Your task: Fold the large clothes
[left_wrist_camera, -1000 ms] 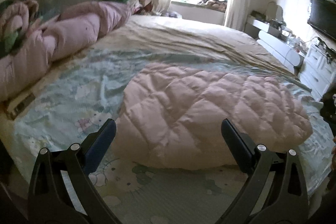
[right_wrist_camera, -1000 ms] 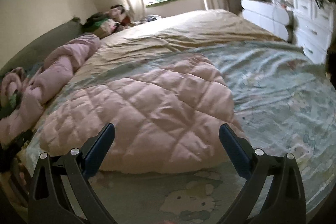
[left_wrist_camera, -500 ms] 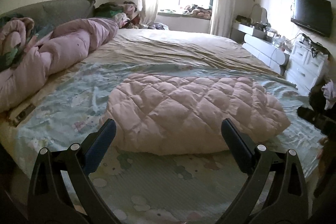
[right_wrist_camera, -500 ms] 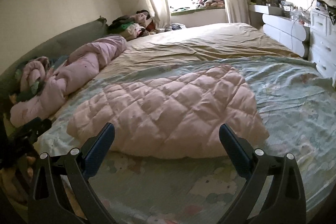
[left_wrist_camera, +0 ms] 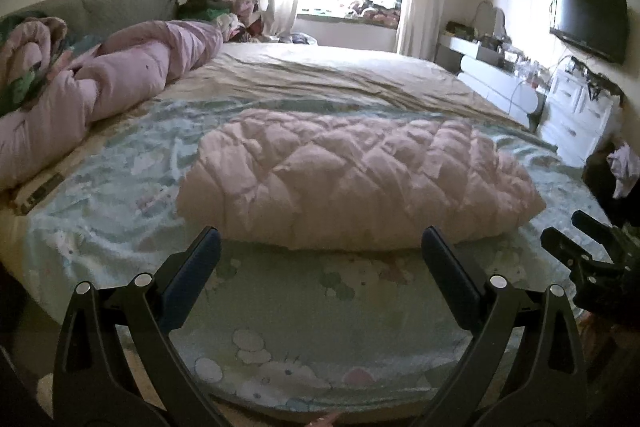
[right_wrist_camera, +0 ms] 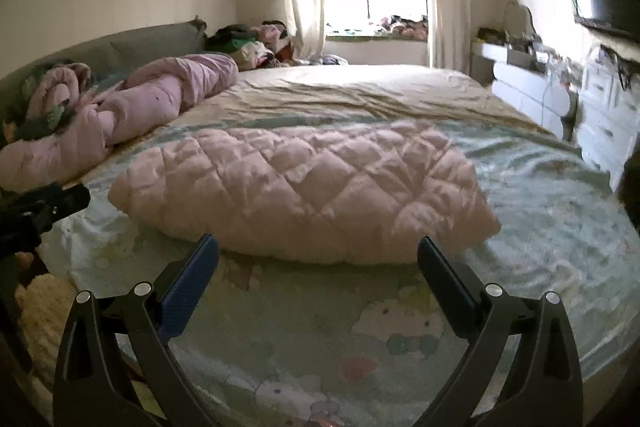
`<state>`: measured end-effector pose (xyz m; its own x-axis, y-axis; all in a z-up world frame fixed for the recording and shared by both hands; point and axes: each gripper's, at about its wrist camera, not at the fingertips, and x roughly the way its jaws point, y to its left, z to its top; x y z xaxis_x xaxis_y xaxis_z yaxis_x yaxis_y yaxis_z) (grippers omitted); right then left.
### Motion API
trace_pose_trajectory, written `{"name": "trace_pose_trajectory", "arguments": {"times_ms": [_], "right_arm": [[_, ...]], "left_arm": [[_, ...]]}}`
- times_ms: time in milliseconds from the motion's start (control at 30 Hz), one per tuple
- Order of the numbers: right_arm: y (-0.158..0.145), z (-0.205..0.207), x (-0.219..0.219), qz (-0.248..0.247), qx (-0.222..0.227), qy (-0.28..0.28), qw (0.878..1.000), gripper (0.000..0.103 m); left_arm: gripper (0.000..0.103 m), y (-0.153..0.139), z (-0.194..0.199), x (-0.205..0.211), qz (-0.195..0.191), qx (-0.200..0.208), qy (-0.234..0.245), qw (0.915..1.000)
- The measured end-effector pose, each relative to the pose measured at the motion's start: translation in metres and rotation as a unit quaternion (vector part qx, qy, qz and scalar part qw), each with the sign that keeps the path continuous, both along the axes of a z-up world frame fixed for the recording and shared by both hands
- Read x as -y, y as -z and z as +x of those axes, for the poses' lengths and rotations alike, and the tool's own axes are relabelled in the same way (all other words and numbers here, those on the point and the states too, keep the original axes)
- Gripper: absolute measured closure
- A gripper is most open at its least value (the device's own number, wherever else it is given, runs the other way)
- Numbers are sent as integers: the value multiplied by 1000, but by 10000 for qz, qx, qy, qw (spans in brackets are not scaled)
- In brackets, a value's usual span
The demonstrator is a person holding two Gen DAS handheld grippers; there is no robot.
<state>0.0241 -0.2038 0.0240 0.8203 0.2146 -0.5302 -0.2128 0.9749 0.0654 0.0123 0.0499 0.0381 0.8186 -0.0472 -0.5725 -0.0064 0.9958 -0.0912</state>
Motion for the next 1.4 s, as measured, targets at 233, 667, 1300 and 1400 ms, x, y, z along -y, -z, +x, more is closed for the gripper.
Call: {"name": "trace_pose_trajectory", "arguments": {"times_ms": [233,667,1300,1400], "right_arm": [[26,0,-3,47,-356,205,9991,4],[22,-3,-4,93,-334,160,9993,4],[20,-8,-9,66,-335,143,9993,4],[21,-8,-9,63,-327,140,9993,4]], "left_arm": [[9,16,-4,2,39,-205,-56,9998],[9,20,-9,3,79,-307,-81,9995],[9,18,-11,-1,73,-305,-114,9994],[9,18,-12,-2,72,-304,-119,9994]]}}
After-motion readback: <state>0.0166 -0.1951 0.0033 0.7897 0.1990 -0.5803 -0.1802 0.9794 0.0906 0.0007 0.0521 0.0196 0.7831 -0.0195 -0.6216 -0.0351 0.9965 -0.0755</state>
